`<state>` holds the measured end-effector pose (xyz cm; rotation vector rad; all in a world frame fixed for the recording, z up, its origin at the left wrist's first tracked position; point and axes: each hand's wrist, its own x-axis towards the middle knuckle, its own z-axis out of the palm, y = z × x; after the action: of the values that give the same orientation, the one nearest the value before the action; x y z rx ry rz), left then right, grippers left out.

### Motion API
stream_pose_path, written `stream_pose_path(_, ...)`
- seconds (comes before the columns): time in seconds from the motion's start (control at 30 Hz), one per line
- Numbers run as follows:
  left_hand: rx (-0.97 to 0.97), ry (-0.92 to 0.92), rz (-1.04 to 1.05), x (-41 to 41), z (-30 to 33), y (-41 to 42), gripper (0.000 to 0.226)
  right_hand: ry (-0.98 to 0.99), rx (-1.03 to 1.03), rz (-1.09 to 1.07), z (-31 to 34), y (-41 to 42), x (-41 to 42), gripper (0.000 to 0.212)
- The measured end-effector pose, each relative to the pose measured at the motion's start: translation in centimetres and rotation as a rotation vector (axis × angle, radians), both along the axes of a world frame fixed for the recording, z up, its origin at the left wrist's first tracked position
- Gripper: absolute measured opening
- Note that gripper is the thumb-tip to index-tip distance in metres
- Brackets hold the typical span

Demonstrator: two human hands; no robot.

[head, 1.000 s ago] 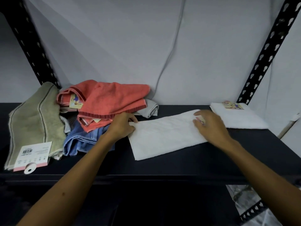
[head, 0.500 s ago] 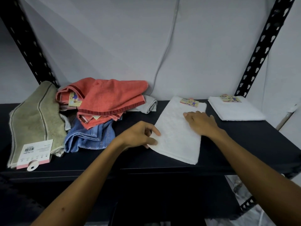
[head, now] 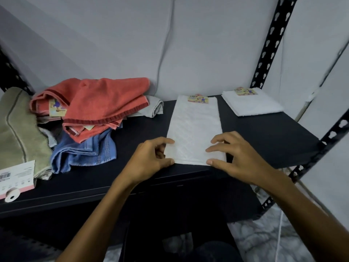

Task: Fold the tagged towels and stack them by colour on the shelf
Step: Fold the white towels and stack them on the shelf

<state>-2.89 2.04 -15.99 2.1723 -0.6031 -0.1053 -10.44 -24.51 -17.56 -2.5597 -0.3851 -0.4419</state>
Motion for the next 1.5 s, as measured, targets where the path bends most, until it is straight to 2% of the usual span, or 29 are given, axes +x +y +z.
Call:
stream_pose_path(0.2, -0.043, -0.032, 0.105, -1.1, -0.6, -0.4, 0.021, -0.15, -0.086, -0.076, -2.1, -1.2, -1.9, 0.014)
stream_pose_path(0.47, -0.046, -0.03, 0.123, -1.3, -0.9, -1.0, 0.024, -0.249, -0.059, -0.123, -3.4, -0.5, -2.5, 0.016)
stream_pose_path(0.67, -0.053, -0.044, 0.076, -1.3, -0.8, -0.7, 0.017, -0.476, -0.065, -0.169, -5.9, -0.6, -2.9, 0.016)
stream_pose_path(0.77, -0.038, -0.051, 0.08, -1.3, -1.0, -0.7, 0.013, -0.553, -0.091, -0.172, -7.0, -0.9, -2.9, 0.006)
stream_pose_path(0.9, 0.022, -0.131, 0.07, -1.3, -1.4, -0.5, 0.01, -0.63, -0.148, -0.135, -7.6, -1.2, -2.8, 0.015)
stream_pose_path(1.17, 0.139, -0.482, -0.138, -0.5, -2.3, 0.9, 0.016, -0.62, -0.19, -0.083, -6.4, -1.5, -2.8, 0.017)
stream_pose_path(1.33, 0.144, -0.537, -0.243, 0.1, -2.0, 1.1, 0.003, -0.586, -0.18, -0.06, -5.7, -1.8, -2.9, 0.012)
stream_pose_path(1.5, 0.172, -0.543, -0.269, 0.2, -2.1, 1.3, 0.004, -0.608, -0.264, -0.08, -5.7, -1.7, -3.1, 0.014)
